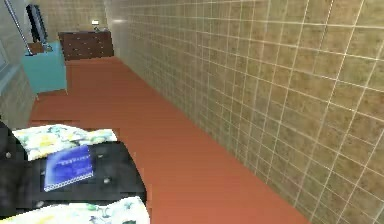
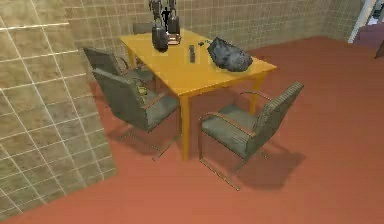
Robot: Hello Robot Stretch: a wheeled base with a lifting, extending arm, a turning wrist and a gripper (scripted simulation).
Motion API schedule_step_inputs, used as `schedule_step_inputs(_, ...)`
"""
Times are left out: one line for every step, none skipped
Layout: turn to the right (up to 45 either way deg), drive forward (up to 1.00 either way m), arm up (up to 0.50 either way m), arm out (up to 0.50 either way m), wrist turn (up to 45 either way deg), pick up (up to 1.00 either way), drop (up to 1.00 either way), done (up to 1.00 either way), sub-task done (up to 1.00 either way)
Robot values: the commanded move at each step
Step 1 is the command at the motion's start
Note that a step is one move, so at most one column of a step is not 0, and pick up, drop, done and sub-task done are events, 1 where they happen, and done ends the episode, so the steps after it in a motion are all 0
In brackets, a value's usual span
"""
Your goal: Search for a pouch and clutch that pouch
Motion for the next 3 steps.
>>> schedule_step_inputs(45.0,0.0,0.0,0.0,0.0,0.0,0.0,0.0,0.0)
schedule_step_inputs(45.0,0.0,0.0,0.0,0.0,0.0,0.0,0.0,0.0)
schedule_step_inputs(36.0,0.0,0.0,0.0,0.0,0.0,0.0,0.0,0.0)
